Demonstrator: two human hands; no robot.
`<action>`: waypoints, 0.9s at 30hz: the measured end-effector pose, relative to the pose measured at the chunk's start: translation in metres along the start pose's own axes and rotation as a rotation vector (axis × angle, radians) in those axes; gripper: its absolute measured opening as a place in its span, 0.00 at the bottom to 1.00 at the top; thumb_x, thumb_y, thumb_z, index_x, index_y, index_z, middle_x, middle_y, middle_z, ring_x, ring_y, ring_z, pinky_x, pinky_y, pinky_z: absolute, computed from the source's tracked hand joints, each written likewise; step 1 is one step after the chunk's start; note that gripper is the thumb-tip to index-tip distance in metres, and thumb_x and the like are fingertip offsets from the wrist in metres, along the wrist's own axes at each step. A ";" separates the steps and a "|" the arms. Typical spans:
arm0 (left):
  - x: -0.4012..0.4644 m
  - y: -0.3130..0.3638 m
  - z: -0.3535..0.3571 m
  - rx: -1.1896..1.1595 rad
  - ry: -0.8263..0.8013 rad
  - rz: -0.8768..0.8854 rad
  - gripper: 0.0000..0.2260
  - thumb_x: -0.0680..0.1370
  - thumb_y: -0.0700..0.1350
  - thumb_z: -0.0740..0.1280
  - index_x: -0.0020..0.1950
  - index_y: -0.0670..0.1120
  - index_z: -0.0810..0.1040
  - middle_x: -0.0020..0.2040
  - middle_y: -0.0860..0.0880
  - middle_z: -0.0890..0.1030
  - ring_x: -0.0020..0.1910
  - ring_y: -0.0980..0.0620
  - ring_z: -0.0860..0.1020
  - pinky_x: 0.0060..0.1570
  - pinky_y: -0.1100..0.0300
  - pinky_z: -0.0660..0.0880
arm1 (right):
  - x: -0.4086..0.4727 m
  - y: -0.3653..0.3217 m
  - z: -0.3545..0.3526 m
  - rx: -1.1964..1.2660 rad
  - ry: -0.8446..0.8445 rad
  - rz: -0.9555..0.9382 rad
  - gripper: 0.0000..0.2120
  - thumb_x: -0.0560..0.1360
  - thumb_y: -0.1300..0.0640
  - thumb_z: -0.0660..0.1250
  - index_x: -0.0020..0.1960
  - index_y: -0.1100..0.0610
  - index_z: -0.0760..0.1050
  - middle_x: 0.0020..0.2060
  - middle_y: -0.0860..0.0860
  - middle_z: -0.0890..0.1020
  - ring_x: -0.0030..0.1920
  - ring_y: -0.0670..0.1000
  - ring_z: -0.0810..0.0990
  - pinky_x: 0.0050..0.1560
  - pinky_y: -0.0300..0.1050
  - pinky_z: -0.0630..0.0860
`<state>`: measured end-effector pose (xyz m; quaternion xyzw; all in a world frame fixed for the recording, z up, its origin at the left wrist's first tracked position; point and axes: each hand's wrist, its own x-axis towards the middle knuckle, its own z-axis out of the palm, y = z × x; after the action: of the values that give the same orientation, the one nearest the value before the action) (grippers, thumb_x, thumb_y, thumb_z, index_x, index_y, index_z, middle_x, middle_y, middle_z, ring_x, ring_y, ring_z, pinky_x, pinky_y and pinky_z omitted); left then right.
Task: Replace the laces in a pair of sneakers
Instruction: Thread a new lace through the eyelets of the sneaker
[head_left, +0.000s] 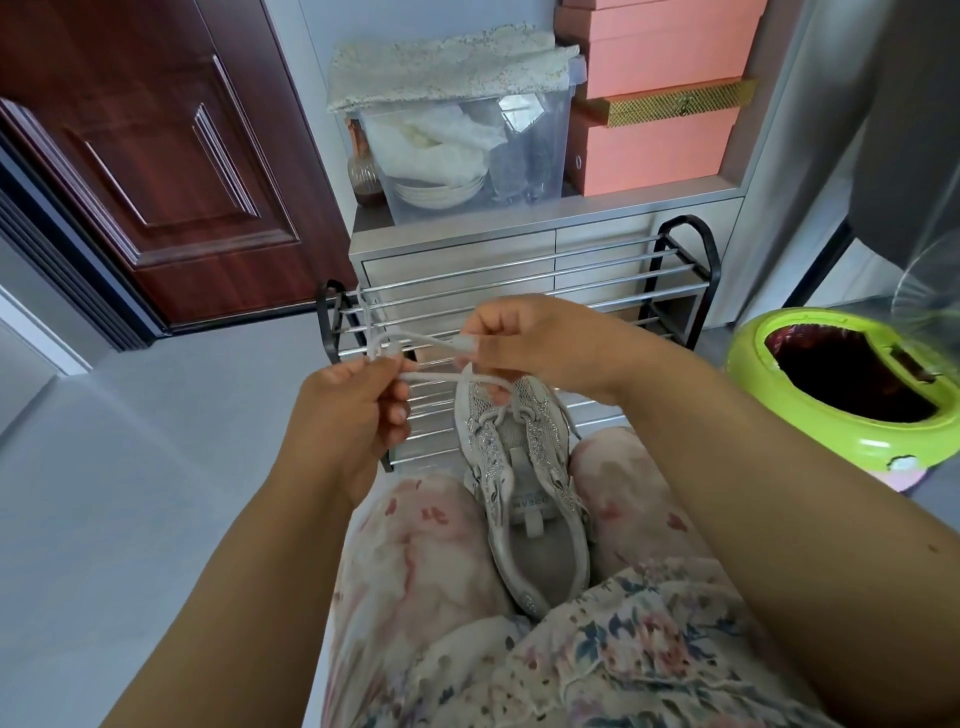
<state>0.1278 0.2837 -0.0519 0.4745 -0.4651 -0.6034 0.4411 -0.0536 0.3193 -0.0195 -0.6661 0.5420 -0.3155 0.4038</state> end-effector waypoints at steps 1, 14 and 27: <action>0.000 -0.001 0.001 0.001 -0.006 -0.029 0.11 0.80 0.43 0.63 0.41 0.41 0.78 0.28 0.49 0.73 0.22 0.57 0.67 0.22 0.66 0.65 | 0.001 -0.001 0.001 -0.020 -0.029 0.005 0.11 0.78 0.54 0.64 0.48 0.62 0.76 0.30 0.53 0.78 0.33 0.50 0.76 0.49 0.56 0.77; -0.006 -0.007 0.006 0.624 -0.360 0.410 0.09 0.74 0.42 0.70 0.36 0.54 0.79 0.33 0.55 0.69 0.31 0.60 0.67 0.33 0.70 0.66 | 0.008 -0.011 -0.003 0.146 0.166 -0.113 0.03 0.75 0.63 0.67 0.43 0.57 0.78 0.29 0.49 0.77 0.26 0.45 0.69 0.28 0.35 0.68; -0.002 0.012 0.017 0.727 -0.297 0.507 0.11 0.79 0.49 0.62 0.38 0.54 0.79 0.33 0.59 0.80 0.30 0.61 0.72 0.33 0.66 0.70 | 0.009 -0.007 -0.011 0.268 0.368 -0.075 0.07 0.75 0.64 0.65 0.39 0.62 0.77 0.21 0.48 0.71 0.21 0.46 0.65 0.24 0.36 0.62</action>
<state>0.1124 0.2859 -0.0383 0.3782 -0.8057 -0.3359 0.3083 -0.0582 0.3090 -0.0083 -0.5574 0.5346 -0.5157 0.3709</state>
